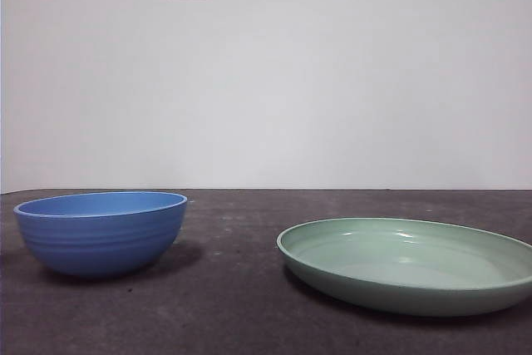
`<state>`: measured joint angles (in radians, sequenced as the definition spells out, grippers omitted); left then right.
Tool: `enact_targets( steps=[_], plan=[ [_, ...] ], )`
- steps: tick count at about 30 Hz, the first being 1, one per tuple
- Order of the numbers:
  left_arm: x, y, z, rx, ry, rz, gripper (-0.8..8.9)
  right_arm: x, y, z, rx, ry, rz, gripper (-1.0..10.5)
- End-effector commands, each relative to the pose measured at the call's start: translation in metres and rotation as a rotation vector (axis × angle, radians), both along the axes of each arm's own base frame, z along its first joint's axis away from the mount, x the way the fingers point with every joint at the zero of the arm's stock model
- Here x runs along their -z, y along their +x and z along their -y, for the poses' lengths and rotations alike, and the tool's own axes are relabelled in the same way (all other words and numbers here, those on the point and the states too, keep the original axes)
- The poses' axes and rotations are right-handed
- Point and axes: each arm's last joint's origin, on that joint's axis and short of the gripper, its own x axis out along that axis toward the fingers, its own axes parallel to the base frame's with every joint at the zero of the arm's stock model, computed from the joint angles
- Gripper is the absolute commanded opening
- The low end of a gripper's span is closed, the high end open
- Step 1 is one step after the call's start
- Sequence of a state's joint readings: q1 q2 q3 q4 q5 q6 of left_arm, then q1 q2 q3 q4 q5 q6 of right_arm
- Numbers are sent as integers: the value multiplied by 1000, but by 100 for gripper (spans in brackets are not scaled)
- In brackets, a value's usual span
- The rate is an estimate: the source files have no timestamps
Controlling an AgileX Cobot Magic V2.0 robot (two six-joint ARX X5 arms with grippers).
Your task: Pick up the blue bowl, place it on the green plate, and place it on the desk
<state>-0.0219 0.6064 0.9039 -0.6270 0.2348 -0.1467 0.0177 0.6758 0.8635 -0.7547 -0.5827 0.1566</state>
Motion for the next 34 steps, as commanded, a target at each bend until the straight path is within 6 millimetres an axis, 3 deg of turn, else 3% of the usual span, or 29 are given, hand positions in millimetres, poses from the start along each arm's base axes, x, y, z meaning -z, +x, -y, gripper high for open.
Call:
enact_targets(
  steps=[1,9,20,22,24,26,28,34],
  plan=[
    [-6,12,3,93,-2,-42,19,-6,7,-1,-56,-7,10,14],
    [9,48,10,324,-120,-230,19,5,22,-4,-152,41,-111,14],
    [25,66,11,321,-141,-359,43,6,23,-4,-156,35,-112,16],
    [25,66,11,321,-141,-357,117,7,23,-4,-156,35,-119,58],
    [25,66,11,321,-140,-354,268,7,23,-4,-156,35,-125,229],
    [25,66,11,321,-140,-353,484,7,22,-4,-155,35,-126,410],
    [25,66,11,321,-140,-352,604,7,22,-4,-156,35,-126,518],
    [25,66,11,319,-142,-354,630,7,22,-4,-155,35,-126,562]
  ],
)
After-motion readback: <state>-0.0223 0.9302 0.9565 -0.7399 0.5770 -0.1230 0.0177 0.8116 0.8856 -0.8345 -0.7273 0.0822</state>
